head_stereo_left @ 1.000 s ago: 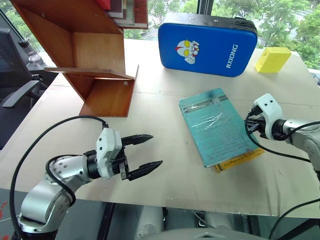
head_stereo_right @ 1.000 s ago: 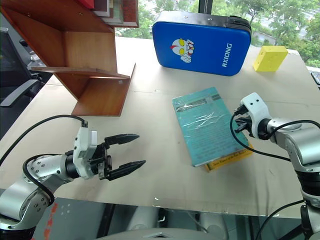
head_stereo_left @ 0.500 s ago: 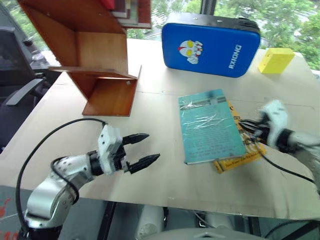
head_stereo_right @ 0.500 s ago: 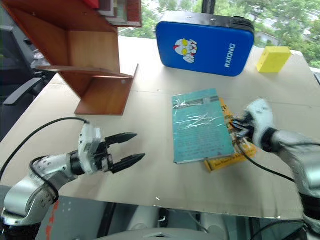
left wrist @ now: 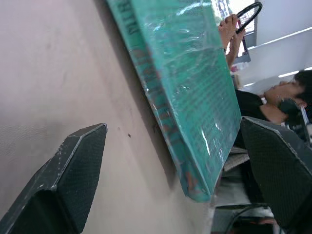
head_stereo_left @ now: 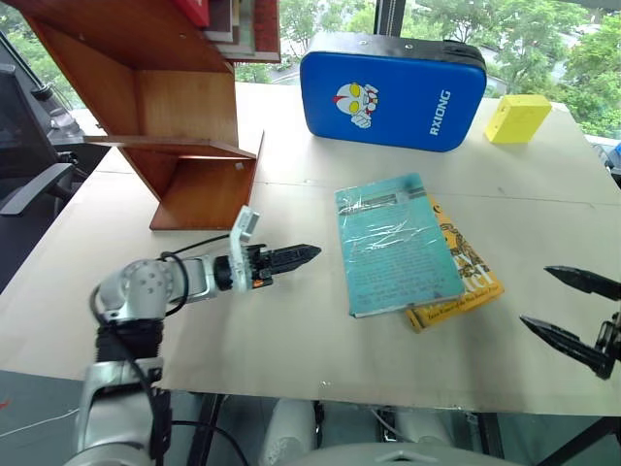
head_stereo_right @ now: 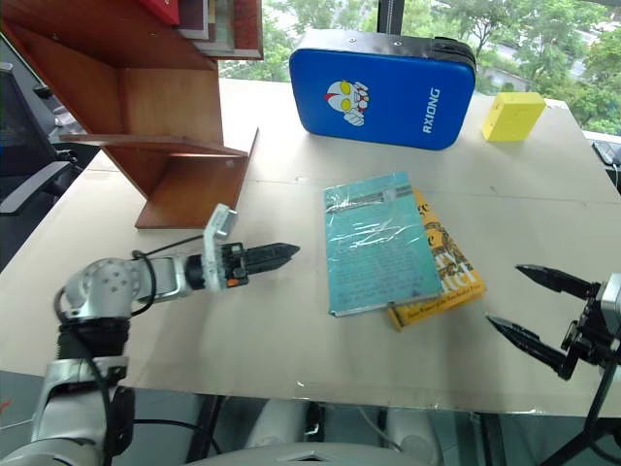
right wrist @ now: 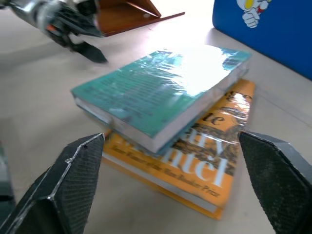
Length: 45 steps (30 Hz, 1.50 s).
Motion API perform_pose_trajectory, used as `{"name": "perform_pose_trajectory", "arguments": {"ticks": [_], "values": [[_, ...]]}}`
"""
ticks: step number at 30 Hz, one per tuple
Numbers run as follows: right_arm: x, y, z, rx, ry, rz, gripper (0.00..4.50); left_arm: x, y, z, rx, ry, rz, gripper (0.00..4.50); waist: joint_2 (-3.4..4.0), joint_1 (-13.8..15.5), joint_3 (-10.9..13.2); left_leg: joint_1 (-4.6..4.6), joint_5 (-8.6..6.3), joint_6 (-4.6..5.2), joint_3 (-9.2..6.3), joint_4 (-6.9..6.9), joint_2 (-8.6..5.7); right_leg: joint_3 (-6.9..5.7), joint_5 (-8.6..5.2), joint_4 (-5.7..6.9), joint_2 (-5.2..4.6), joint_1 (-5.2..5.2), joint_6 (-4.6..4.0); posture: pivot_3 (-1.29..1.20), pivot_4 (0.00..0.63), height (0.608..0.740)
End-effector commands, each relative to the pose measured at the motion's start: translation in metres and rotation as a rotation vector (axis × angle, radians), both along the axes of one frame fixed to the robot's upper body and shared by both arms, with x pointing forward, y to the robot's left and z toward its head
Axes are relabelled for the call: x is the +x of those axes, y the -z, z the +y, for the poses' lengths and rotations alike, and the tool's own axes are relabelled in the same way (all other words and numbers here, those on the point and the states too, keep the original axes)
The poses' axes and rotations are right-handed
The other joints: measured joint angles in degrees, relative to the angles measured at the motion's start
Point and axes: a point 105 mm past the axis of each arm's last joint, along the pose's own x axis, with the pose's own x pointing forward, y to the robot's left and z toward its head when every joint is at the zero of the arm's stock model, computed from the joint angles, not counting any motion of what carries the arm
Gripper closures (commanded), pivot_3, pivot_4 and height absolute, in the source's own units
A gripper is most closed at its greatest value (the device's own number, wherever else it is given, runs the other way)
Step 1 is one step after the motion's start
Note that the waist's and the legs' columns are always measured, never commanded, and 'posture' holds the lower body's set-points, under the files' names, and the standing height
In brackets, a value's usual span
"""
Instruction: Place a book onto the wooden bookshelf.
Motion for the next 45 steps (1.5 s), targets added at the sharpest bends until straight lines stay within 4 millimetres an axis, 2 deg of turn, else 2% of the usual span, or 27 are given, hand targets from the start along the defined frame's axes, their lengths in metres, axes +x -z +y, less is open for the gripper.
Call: {"name": "perform_pose_trajectory", "arguments": {"ticks": [1,8,13,14,16,18,23,29,33,36,39,42,45], "values": [[-0.006,-0.012,0.009,-0.011,0.011,-0.071,0.04,0.011,0.007,-0.017,-0.016,0.012,0.058,0.00,-0.03,0.3,0.0,-0.01,0.00,0.00,0.01,0.00,-0.05,0.02,0.00,-0.01,-0.02,0.00,0.00,0.00,0.150,0.740],[-0.018,-0.018,0.022,0.045,0.043,-0.085,0.04,0.026,0.010,-0.077,-0.103,0.114,0.102,0.00,-0.06,0.8,0.0,-0.06,0.00,0.01,-0.08,-0.01,-0.35,-0.03,-0.02,-0.03,-0.31,0.01,-0.02,0.00,0.150,0.740],[-0.024,-0.017,0.029,0.091,0.014,-0.067,0.04,0.026,0.010,-0.104,-0.162,0.181,0.145,0.00,-0.06,0.6,0.0,-0.09,-0.01,0.03,-0.07,-0.01,-0.51,-0.02,-0.10,-0.07,-0.45,0.02,-0.11,0.00,0.150,0.740],[-0.024,-0.018,0.031,0.097,0.007,-0.065,0.00,0.027,0.009,-0.105,-0.174,0.185,0.154,0.54,-0.06,0.6,0.0,-0.09,-0.01,0.03,-0.09,-0.02,-0.50,-0.02,-0.12,-0.06,-0.45,0.01,-0.12,0.00,0.150,0.740],[-0.024,-0.018,0.031,0.099,-0.006,-0.064,0.00,0.026,0.007,-0.103,-0.184,0.199,0.147,1.25,-0.07,0.6,0.0,-0.10,-0.01,0.03,-0.11,-0.03,-0.50,-0.04,-0.12,-0.08,-0.44,0.01,-0.12,0.00,0.150,0.740],[-0.022,-0.018,0.030,0.093,-0.018,-0.060,0.00,0.026,0.006,-0.100,-0.190,0.205,0.138,2.16,-0.07,0.5,0.0,-0.10,-0.01,0.04,-0.11,-0.04,-0.50,-0.03,-0.13,-0.08,-0.45,0.00,-0.12,0.00,0.150,0.740],[-0.016,-0.019,0.029,0.085,-0.036,-0.066,0.00,0.029,-0.002,-0.085,-0.233,0.183,0.112,4.42,-0.08,0.6,0.0,-0.10,-0.01,0.04,-0.12,-0.04,-0.46,-0.04,-0.14,-0.08,-0.47,0.00,-0.14,0.00,0.150,0.740],[-0.003,-0.029,0.028,0.093,-0.073,-0.110,0.00,0.021,-0.031,-0.047,-0.221,0.175,-0.025,4.47,-0.14,-0.1,0.1,-0.10,-0.01,0.03,-0.11,-0.11,-0.25,-0.02,-0.14,-0.07,-0.45,-0.04,-0.14,0.00,0.150,0.740],[0.015,-0.038,0.024,0.107,-0.106,-0.152,0.00,0.010,-0.066,-0.010,-0.076,0.168,-0.288,4.47,-0.29,0.0,0.2,-0.13,-0.01,0.03,-0.13,-0.12,-0.27,-0.05,-0.10,-0.08,-0.52,-0.03,-0.08,0.00,0.150,0.740],[0.027,-0.051,0.025,0.141,-0.141,-0.199,0.00,0.009,-0.103,0.006,0.085,0.147,-0.601,4.47,-0.33,0.1,0.3,-0.14,0.00,0.03,-0.08,-0.10,-0.22,-0.02,-0.13,-0.06,-0.59,-0.07,-0.17,0.00,0.150,0.740],[0.036,-0.065,0.031,0.194,-0.176,-0.249,0.00,0.003,-0.129,0.010,0.272,0.171,-0.896,4.47,-0.29,0.6,0.3,-0.14,0.00,0.03,-0.08,-0.12,-0.24,-0.04,-0.14,-0.08,-0.84,-0.07,-0.20,0.00,0.150,0.740],[0.045,-0.078,0.038,0.249,-0.212,-0.297,0.00,-0.006,-0.157,0.009,0.550,0.209,-1.310,4.47,-0.27,0.8,0.4,-0.14,0.00,0.03,-0.11,-0.19,-0.35,-0.05,-0.14,-0.15,-0.87,-0.03,-0.20,0.00,0.150,0.740],[0.051,-0.082,0.043,0.287,-0.245,-0.313,0.00,-0.015,-0.189,0.005,0.784,0.229,-1.695,4.47,-0.31,0.9,0.4,-0.35,-0.01,0.05,-0.14,-0.22,-0.38,-0.08,-0.13,-0.49,-0.87,-0.04,-0.20,0.00,0.150,0.740]]}}
